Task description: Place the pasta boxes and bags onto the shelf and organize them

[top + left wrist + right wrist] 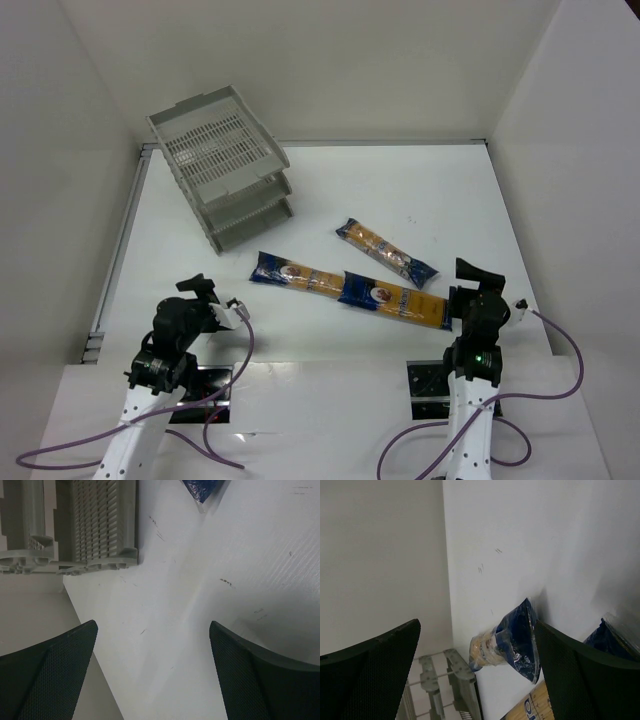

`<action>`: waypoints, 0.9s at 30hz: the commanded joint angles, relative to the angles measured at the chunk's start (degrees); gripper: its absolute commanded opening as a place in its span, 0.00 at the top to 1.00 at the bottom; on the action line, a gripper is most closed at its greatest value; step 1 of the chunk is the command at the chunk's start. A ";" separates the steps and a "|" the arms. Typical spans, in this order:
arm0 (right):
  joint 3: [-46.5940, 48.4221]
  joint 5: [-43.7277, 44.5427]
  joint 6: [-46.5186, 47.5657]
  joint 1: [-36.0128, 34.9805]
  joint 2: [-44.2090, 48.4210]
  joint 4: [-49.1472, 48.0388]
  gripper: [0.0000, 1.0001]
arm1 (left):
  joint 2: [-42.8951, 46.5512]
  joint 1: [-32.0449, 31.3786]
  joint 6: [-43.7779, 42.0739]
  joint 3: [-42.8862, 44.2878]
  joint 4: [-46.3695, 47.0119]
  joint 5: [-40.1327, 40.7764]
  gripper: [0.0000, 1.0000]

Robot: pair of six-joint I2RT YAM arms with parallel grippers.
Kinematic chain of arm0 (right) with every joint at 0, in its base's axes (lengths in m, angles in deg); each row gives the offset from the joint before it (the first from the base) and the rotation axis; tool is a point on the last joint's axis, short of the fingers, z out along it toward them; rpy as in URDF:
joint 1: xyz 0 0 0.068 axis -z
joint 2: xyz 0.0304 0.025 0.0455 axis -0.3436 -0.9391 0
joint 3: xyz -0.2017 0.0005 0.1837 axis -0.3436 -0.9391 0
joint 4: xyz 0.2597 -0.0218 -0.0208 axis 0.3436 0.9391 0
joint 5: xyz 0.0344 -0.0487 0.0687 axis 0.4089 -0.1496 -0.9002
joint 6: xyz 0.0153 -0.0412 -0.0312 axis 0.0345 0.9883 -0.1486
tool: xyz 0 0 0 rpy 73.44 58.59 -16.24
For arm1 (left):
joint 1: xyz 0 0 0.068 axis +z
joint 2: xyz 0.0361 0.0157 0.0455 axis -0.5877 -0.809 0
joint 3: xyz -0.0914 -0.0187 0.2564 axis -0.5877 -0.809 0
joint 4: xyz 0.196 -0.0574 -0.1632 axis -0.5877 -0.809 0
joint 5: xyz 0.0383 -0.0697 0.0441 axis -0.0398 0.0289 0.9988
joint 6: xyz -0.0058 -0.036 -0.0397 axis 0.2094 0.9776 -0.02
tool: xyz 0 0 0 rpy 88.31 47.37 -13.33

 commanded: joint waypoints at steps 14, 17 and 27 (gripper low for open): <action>-1.36 -0.20 2.16 -0.39 0.47 3.01 0.00 | 1.48 -0.11 1.76 -1.50 -2.15 0.51 0.00; -0.83 -4.57 0.06 -0.39 0.47 3.54 0.00 | 1.48 -0.11 1.76 -1.50 -2.15 0.51 0.00; 8.89 -25.95 21.20 -0.91 0.47 -8.77 0.00 | 1.48 -0.11 5.08 2.98 6.08 12.87 0.00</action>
